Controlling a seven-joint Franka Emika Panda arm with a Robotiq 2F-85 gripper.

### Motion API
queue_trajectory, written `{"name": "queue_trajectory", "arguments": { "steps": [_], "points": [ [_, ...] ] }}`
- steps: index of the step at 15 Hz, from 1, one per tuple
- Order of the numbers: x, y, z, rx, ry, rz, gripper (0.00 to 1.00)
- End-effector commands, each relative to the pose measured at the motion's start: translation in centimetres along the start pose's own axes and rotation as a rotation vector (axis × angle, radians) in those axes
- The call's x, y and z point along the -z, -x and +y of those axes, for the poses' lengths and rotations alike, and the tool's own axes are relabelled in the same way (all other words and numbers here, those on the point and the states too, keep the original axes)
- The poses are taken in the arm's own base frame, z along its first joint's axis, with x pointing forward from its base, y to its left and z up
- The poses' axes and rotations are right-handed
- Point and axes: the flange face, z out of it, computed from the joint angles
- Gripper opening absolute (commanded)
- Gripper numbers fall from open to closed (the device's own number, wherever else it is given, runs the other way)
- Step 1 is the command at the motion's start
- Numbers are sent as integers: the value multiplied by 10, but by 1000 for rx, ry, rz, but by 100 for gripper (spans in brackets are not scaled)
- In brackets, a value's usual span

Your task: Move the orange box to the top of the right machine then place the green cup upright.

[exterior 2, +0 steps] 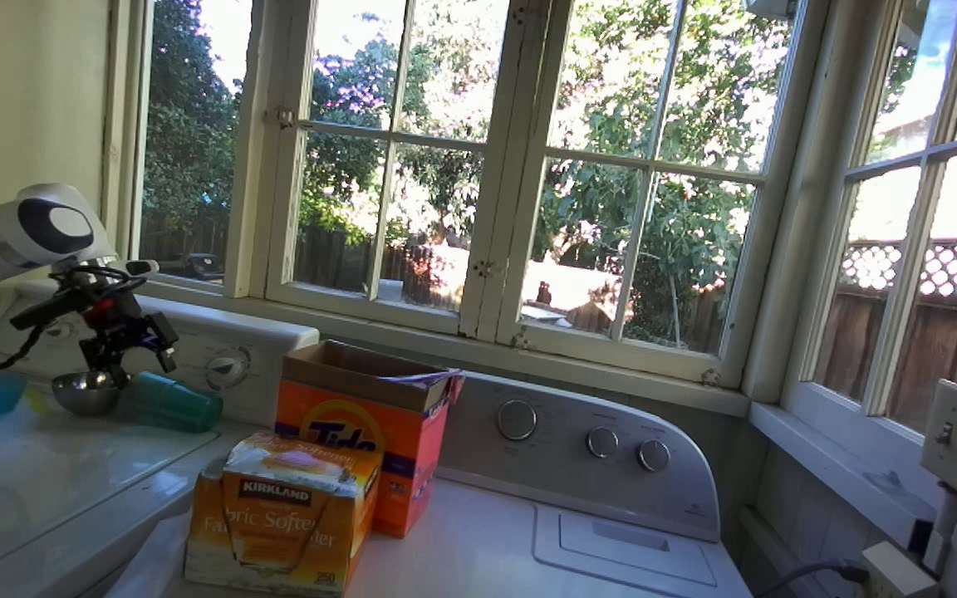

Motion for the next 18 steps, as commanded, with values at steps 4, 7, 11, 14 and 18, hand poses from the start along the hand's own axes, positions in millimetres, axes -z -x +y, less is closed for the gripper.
{"name": "queue_trajectory", "arguments": {
  "steps": [4, 7, 11, 14, 18],
  "points": [
    [-30, -2, -18, 4, 46, 46, 100],
    [-31, -1, -13, -33, 117, 51, 94],
    [-24, -3, -9, -56, 166, 74, 60],
    [-17, -3, -9, -65, 167, 73, 36],
    [-8, 0, -3, -72, 169, 40, 12]
  ]
}}
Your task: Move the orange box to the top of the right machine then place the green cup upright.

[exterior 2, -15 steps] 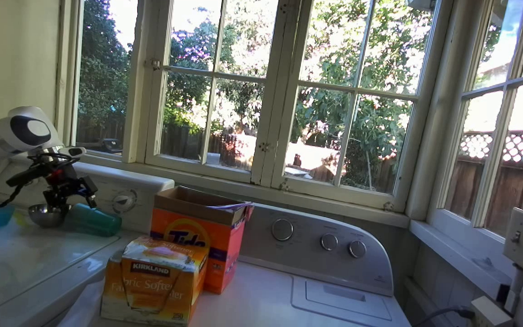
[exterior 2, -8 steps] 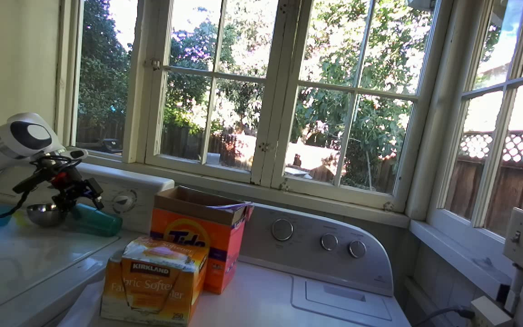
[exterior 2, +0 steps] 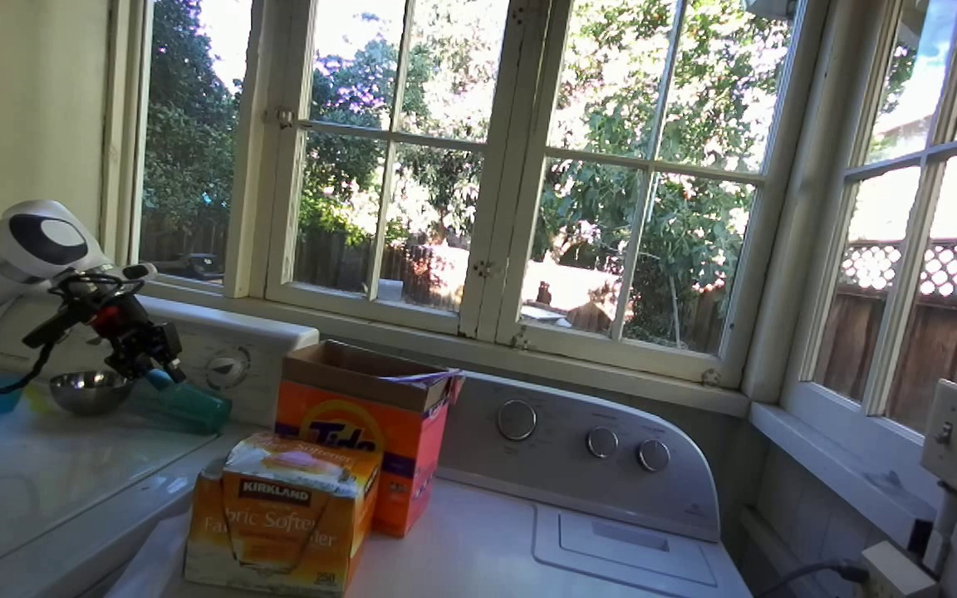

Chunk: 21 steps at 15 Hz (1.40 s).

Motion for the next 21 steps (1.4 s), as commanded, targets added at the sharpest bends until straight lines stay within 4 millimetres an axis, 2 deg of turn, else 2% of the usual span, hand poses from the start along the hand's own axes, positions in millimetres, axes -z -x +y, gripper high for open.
{"name": "queue_trajectory", "arguments": {
  "steps": [1, 3, 6, 8, 12, 16, 21],
  "points": [
    [11, 2, 8, -20, 21, -34, 6],
    [22, 0, 28, -35, 15, -57, 0],
    [35, 2, 71, -68, -40, -140, 1],
    [32, 7, 103, -99, -88, -223, 2],
    [11, 9, 148, -161, -265, -291, 2],
    [-17, 4, 163, -235, -467, -293, 2],
    [-32, -2, 156, -287, -719, -276, 2]
  ]
}}
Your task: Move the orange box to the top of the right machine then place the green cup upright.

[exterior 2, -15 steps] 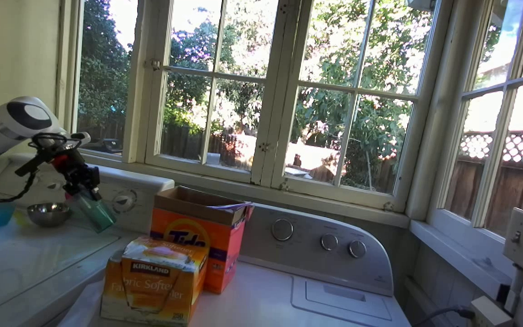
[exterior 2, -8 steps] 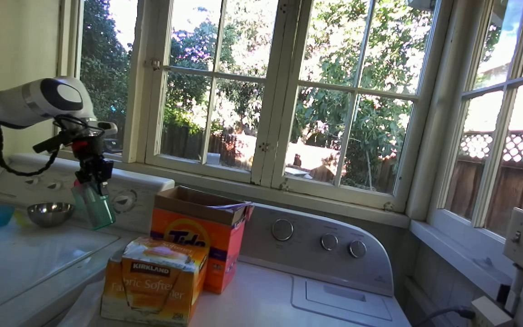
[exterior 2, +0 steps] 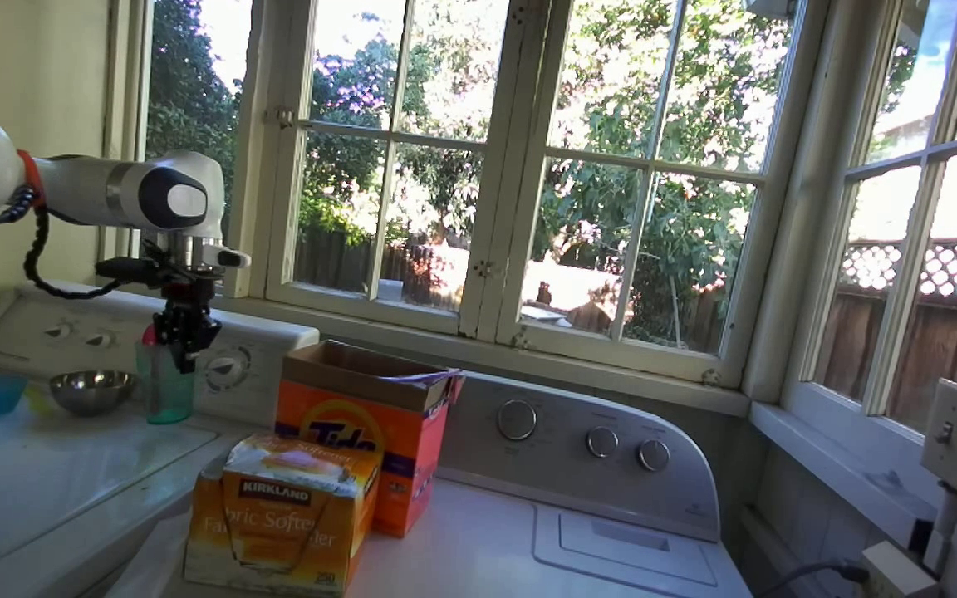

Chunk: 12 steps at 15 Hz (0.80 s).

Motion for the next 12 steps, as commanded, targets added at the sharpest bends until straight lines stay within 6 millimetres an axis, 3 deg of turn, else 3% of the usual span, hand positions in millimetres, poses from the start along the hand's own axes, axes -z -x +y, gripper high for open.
{"name": "queue_trajectory", "arguments": {
  "steps": [1, 6, 12],
  "points": [
    [-10, -5, -8, -3, -197, -14, 2],
    [-23, 2, -14, -30, -316, -118, 2],
    [-22, 8, -15, -47, -188, -125, 2]
  ]
}}
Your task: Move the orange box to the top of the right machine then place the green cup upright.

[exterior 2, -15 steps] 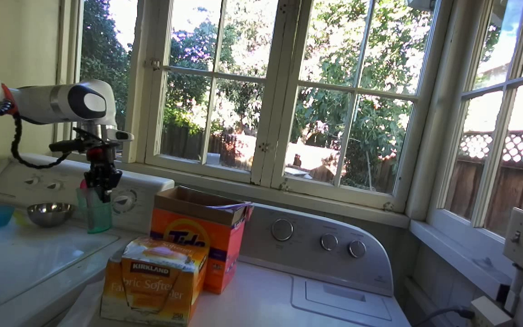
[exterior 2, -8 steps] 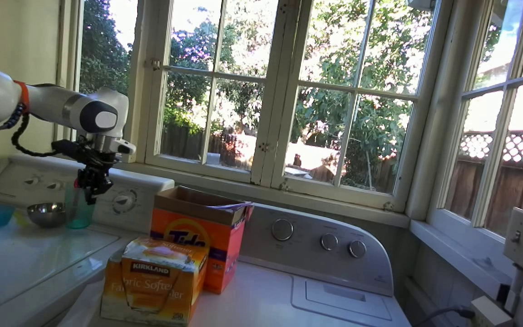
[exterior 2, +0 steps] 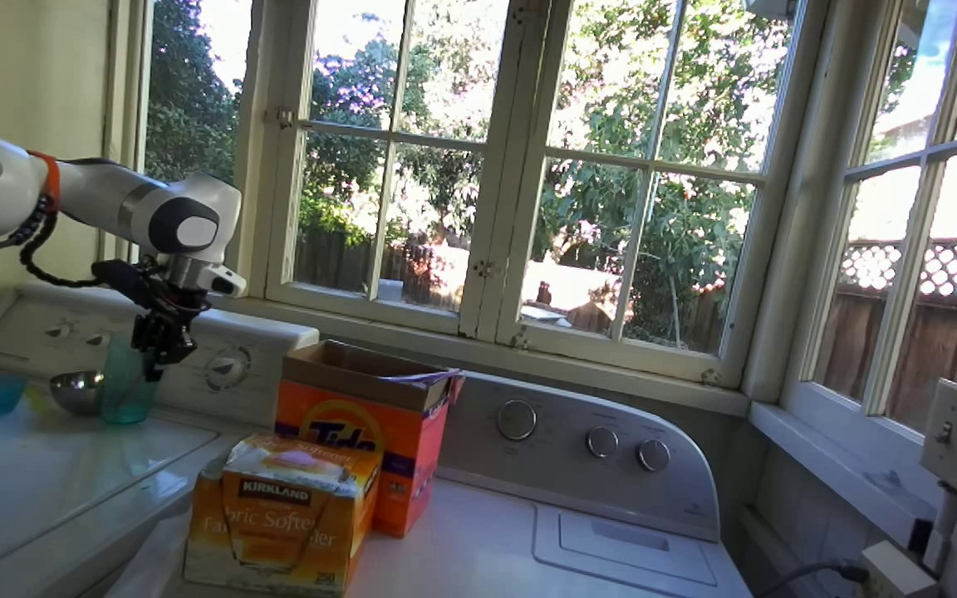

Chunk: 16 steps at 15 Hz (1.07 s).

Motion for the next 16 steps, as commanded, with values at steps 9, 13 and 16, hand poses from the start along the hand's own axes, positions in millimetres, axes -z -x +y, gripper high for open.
{"name": "queue_trajectory", "arguments": {
  "steps": [9, 13, 16],
  "points": [
    [1, 22, -12, 6, 224, -64, 42],
    [8, 24, -14, 13, 199, -69, 73],
    [27, 27, -18, 21, 195, -51, 95]
  ]
}}
